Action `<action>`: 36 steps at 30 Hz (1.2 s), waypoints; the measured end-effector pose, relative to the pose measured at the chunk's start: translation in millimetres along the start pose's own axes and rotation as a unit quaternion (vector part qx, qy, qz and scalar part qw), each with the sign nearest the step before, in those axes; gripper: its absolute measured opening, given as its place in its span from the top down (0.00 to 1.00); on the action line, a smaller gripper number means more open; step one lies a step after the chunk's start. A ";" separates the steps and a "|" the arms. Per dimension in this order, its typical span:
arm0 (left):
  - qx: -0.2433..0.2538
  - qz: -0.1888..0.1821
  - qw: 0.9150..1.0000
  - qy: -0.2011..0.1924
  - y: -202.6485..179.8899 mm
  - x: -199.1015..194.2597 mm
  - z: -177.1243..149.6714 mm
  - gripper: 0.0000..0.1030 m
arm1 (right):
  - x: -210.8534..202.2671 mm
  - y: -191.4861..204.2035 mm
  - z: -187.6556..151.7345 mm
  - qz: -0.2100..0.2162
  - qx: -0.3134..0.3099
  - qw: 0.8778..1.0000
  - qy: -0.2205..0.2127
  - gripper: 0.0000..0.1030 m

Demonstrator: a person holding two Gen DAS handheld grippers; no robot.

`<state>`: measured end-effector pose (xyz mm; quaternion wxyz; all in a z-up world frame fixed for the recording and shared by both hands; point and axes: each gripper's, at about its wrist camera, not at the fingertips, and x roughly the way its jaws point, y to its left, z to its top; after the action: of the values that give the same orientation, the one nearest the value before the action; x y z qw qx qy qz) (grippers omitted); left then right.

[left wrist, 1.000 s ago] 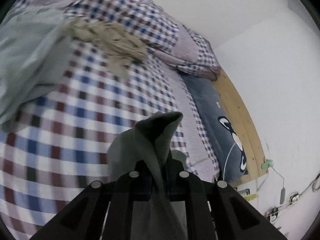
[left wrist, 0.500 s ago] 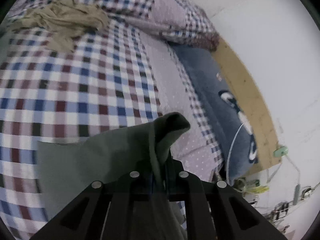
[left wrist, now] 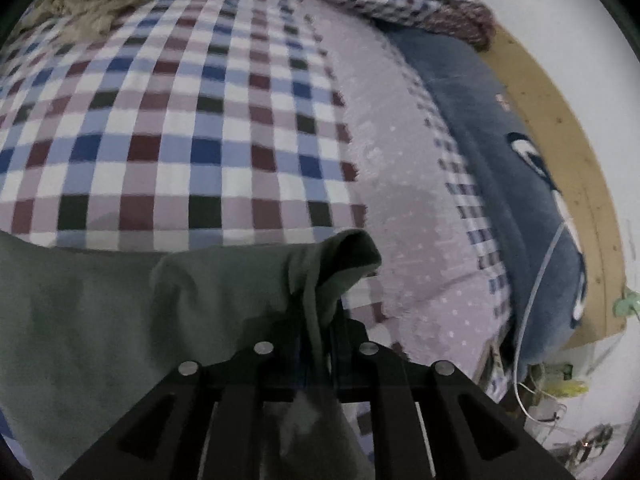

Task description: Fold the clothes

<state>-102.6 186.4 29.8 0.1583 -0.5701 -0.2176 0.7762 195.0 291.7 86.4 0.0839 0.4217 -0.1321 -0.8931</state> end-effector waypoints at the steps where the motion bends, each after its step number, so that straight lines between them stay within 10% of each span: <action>1: -0.008 -0.011 1.000 0.004 4.2 1.3 0.0 0.75 | 2.0 -5.8 -1.2 -0.006 0.011 1.000 0.009 0.93; 4: -0.022 -0.054 0.998 -0.016 17.6 -17.6 2.8 0.41 | -2.7 -17.5 -2.7 -0.018 0.034 0.999 0.011 0.90; 8: -0.030 -0.101 0.991 -0.085 46.2 -74.2 18.5 0.27 | -17.0 -28.9 -3.6 -0.050 0.056 0.997 -0.008 0.70; 15: -0.037 -0.036 0.984 -0.171 130.9 -159.5 1.1 0.20 | -30.7 -47.8 2.0 -0.052 0.091 0.994 -0.023 0.69; 25: -0.034 -0.053 0.993 -0.104 186.0 -130.1 -16.5 0.21 | -27.5 -39.5 38.0 0.034 0.048 0.998 -0.030 0.56; 36: -0.011 -0.068 0.989 -0.131 182.6 -98.3 -11.2 0.84 | 71.9 -63.6 178.4 0.149 -0.001 0.989 0.013 0.51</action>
<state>-62.0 -16.6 12.6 0.1744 -0.4493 -0.2833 0.8291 8.9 362.8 123.1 0.2184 0.4084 -0.1914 -0.8654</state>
